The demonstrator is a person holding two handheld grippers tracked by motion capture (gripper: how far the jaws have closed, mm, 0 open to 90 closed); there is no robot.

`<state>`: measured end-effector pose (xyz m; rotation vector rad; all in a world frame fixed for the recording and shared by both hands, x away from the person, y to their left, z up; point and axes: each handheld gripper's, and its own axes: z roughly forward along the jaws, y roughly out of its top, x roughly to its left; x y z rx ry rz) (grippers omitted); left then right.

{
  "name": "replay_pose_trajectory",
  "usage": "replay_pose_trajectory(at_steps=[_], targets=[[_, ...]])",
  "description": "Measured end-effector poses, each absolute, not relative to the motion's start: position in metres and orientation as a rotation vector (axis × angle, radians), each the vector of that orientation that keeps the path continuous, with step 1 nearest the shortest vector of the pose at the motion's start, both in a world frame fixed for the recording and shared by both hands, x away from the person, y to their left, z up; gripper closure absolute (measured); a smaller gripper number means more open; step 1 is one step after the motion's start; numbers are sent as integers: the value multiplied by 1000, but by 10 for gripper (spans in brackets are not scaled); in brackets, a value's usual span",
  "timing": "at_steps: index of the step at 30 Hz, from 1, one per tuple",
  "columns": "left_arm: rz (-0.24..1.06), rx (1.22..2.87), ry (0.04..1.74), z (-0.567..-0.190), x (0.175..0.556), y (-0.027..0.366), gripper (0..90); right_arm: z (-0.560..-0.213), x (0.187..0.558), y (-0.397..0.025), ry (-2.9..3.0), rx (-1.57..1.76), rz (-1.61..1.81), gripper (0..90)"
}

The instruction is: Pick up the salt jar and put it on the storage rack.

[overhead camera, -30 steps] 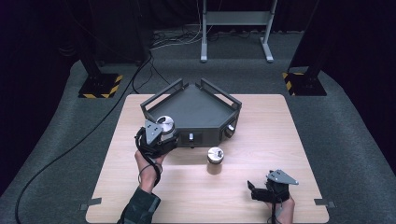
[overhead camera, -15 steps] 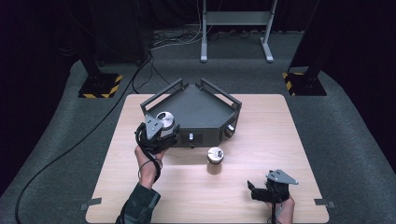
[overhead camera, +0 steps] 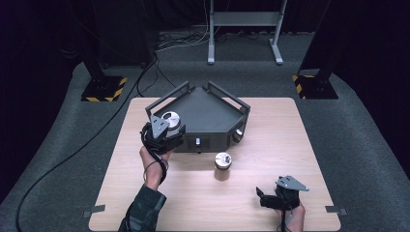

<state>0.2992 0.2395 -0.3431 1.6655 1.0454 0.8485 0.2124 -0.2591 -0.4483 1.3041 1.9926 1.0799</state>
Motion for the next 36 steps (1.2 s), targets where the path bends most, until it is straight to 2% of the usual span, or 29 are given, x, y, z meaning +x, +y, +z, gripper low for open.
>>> replay_pose_trajectory(at_steps=[36], targets=[[870,1716,1075,-323,335,236,313,-449,211,-259,1988,1299,1085,8]])
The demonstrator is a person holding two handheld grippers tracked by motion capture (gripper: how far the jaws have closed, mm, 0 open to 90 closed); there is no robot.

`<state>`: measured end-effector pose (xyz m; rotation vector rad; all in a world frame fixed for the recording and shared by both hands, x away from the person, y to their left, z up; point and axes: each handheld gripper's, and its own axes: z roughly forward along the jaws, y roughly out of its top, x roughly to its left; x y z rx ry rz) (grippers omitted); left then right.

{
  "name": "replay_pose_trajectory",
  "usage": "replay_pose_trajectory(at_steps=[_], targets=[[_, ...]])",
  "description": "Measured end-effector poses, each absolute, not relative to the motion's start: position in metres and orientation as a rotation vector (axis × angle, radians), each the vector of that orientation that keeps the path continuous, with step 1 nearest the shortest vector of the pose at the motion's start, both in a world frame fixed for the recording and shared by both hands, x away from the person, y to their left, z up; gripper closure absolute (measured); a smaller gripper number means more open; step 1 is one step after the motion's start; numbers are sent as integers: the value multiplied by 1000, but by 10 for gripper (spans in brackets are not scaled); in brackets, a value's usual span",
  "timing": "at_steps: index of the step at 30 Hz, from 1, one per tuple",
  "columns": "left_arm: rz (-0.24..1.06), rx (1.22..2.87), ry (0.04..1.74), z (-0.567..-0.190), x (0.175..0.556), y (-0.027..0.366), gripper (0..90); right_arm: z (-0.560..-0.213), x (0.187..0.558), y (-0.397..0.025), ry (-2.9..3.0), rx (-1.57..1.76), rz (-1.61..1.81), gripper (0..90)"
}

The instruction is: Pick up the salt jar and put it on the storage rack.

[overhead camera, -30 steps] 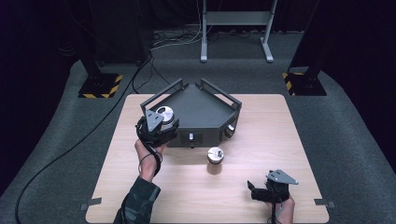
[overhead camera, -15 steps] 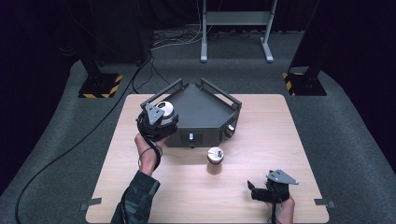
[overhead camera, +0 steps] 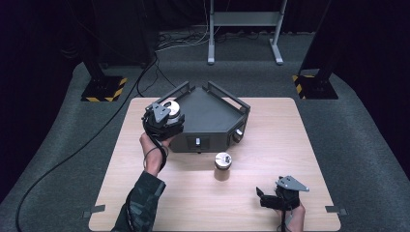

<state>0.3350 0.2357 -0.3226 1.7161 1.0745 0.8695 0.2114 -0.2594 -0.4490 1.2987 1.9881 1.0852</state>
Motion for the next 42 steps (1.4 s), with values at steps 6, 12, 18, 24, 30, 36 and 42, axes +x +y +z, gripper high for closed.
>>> replay_pose_trajectory(at_steps=[6,12,18,24,30,36,42], targets=[[863,1719,1087,-322,341,235,313,-449,212,-259,1990,1298,1084,7],[857,1725,1097,-322,347,234,313,-449,211,-259,1989,1298,1085,8],[858,1730,1104,-322,351,233,313,-449,211,-259,1988,1297,1085,8],[839,1727,1123,-325,357,235,313,-449,211,-259,1988,1298,1084,8],[836,1729,1130,-327,361,235,313,-449,211,-259,1988,1298,1084,8],[820,1736,1145,-329,366,234,313,-449,211,-259,1988,1297,1084,8],[805,1740,1162,-331,370,236,313,-449,211,-259,1988,1297,1085,8]])
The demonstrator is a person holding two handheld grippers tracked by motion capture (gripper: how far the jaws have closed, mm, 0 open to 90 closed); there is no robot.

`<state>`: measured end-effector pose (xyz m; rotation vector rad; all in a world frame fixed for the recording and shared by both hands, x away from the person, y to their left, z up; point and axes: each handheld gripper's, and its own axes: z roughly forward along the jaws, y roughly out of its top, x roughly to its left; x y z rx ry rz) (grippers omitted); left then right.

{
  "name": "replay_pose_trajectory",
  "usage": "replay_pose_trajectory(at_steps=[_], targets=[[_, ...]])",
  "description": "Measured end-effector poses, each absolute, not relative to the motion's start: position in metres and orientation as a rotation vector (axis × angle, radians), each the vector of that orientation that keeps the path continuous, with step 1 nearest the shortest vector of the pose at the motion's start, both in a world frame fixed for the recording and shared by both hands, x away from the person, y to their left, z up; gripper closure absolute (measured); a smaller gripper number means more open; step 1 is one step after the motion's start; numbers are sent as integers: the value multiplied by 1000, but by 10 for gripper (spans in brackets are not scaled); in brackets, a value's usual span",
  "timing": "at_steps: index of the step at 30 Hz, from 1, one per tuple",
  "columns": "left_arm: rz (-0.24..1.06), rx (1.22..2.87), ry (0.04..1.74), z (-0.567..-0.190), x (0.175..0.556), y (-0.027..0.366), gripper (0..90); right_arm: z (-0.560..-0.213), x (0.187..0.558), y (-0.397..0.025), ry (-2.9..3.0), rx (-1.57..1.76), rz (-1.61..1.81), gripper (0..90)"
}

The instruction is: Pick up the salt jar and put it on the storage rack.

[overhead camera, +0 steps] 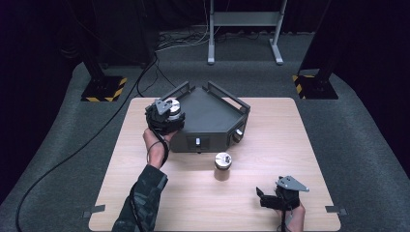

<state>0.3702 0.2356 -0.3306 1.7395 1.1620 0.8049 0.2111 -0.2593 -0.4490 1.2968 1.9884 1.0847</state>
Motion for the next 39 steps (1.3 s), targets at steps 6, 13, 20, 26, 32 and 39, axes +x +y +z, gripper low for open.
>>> replay_pose_trajectory(at_steps=[6,13,20,26,32,39], targets=[[795,1744,1168,-332,373,236,313,-449,211,-258,1992,1293,1077,8],[779,1758,1179,-333,377,237,313,-449,212,-259,1992,1294,1078,8],[770,1754,1185,-334,379,239,313,-449,211,-259,1992,1294,1078,8],[748,1739,1189,-335,380,243,313,-449,211,-258,1990,1294,1077,8],[743,1735,1189,-336,381,245,313,-449,211,-258,1991,1293,1075,9],[744,1732,1186,-337,381,245,313,-449,211,-258,1989,1293,1077,10]])
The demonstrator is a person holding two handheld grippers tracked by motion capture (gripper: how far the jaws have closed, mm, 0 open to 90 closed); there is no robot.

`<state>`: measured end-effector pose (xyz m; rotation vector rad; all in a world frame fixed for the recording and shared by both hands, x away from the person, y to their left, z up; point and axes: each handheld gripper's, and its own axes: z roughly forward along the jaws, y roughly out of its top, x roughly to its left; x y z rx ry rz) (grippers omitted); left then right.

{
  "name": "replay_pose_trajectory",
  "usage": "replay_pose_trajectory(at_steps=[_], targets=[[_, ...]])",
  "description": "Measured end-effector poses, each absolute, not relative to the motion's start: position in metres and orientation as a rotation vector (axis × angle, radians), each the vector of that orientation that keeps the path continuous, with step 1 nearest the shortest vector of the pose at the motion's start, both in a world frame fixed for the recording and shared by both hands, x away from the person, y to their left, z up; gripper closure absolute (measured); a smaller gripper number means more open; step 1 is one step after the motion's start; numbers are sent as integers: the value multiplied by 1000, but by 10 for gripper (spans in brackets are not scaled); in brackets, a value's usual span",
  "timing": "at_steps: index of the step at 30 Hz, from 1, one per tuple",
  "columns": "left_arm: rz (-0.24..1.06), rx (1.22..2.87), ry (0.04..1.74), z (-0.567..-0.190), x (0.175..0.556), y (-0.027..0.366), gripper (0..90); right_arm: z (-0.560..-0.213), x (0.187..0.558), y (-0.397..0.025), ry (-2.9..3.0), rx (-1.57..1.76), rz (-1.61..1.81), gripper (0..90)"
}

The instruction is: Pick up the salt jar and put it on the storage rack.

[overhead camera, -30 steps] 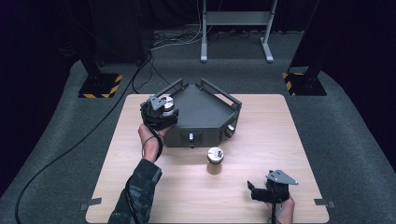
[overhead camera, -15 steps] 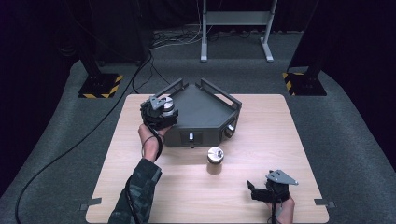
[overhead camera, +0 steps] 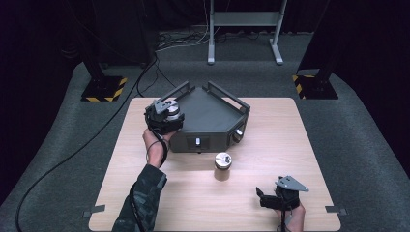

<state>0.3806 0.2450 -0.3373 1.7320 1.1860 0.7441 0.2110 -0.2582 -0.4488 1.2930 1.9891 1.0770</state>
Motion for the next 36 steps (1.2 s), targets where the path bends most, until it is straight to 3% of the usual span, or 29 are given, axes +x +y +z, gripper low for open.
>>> replay_pose_trajectory(at_steps=[21,31,36], targets=[[731,1760,1191,-332,384,246,295,-449,211,-258,1989,1292,1077,9],[720,1817,1206,-324,384,241,54,-449,211,-258,1989,1291,1075,9],[745,1850,1203,-324,378,236,2,-449,211,-258,1988,1290,1074,9]])
